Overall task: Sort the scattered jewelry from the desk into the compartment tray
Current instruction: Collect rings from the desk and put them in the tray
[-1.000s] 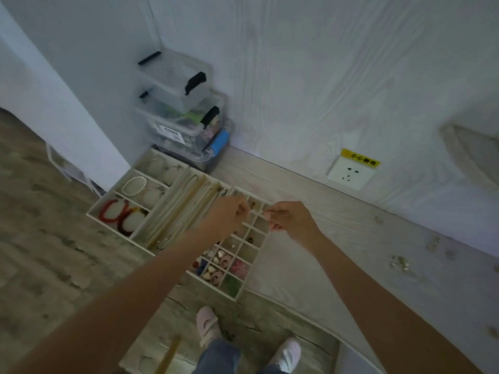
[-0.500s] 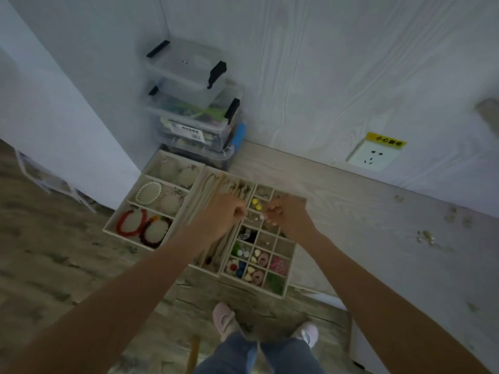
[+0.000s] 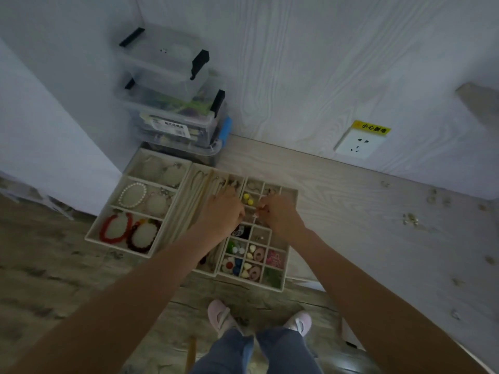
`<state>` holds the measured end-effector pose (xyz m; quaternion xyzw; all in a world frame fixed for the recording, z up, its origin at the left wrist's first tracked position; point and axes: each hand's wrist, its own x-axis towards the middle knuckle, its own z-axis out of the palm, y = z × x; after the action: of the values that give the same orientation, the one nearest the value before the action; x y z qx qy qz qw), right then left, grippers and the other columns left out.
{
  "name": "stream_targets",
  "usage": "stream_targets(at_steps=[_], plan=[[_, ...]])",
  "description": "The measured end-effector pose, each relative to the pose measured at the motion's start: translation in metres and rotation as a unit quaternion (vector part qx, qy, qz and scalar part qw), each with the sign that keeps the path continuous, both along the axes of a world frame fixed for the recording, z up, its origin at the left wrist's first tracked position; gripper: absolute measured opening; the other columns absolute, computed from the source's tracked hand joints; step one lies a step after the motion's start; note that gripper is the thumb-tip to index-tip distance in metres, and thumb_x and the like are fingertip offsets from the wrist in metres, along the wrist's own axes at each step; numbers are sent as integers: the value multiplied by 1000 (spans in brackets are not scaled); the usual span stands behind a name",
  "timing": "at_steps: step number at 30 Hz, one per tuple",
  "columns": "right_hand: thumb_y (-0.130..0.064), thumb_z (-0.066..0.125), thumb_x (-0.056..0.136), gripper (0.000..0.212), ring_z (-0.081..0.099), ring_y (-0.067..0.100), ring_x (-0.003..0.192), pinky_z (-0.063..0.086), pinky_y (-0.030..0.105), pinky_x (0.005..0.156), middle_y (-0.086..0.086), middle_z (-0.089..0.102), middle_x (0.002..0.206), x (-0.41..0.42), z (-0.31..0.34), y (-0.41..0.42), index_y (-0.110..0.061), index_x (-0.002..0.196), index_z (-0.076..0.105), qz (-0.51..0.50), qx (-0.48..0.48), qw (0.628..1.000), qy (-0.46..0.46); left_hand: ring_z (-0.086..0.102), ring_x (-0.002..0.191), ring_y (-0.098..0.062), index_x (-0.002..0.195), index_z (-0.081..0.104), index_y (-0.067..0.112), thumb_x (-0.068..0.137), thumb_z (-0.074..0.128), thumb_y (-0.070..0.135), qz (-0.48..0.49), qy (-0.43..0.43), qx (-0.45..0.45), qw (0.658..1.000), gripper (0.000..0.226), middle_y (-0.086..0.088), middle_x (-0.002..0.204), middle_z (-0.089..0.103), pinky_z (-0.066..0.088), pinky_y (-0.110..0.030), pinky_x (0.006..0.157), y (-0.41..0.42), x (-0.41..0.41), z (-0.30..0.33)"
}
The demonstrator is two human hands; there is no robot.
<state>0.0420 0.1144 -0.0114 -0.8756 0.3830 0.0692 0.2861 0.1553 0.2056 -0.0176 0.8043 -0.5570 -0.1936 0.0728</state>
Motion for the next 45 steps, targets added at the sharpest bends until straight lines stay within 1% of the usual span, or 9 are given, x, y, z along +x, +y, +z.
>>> stream_targets(at_steps=[4,7,10,17,26,30,35,42,45], plan=[[-9,55,89,18,65,26,89,54,36,79,13,69,96,5,1,0,-5,96,71,9,-10,1000,10,48,106,-20,100,72,21,90,59,22,-7,10,-4,1000,16,-2,107,47,42,-36,92,1,2,0],[-8,54,88,17,65,27,87,54,35,77,12,68,93,11,0,1,-6,91,71,29,-27,999,31,47,106,-19,100,72,21,89,61,20,-15,18,-12,1000,15,0,102,44,43,-36,90,5,4,2],[-4,53,87,15,64,29,87,49,31,70,12,62,90,16,2,2,-6,84,67,57,-52,996,49,44,110,-19,106,70,22,91,57,22,-43,3,9,999,20,-2,109,45,41,-34,91,8,7,4],[-8,52,91,22,61,29,98,42,31,68,11,61,106,20,4,6,-12,108,66,106,-105,987,67,40,115,-17,111,68,27,92,55,18,-72,-1,28,997,25,-1,114,44,35,-31,93,11,11,10],[-11,47,93,22,60,26,95,48,32,67,5,60,107,0,6,4,-14,106,65,31,-129,991,-22,39,112,-17,113,67,27,90,55,7,-80,14,44,996,33,3,103,38,36,-30,90,12,16,14],[-14,46,95,30,57,26,100,44,30,68,5,51,115,-15,9,3,-20,118,64,72,-115,991,17,39,115,-18,114,66,27,89,54,3,-82,13,56,995,37,0,113,42,36,-32,94,11,16,16],[-13,52,91,36,51,22,92,40,29,65,6,43,110,-12,3,11,-23,126,59,142,-113,981,66,38,115,-19,113,67,26,88,53,2,-75,23,57,995,37,-1,114,44,36,-36,98,10,16,17],[-12,52,92,32,45,19,77,38,29,61,1,32,94,-7,2,14,-18,122,62,123,-130,981,76,39,116,-20,112,67,26,87,53,-1,-65,30,59,996,39,-2,114,43,38,-38,98,10,15,15],[-11,52,92,41,41,17,75,38,30,61,6,39,102,-8,6,15,-26,130,55,137,-121,979,87,39,115,-20,114,66,24,85,53,-4,-53,30,38,997,43,-3,115,44,40,-36,94,8,15,16]])
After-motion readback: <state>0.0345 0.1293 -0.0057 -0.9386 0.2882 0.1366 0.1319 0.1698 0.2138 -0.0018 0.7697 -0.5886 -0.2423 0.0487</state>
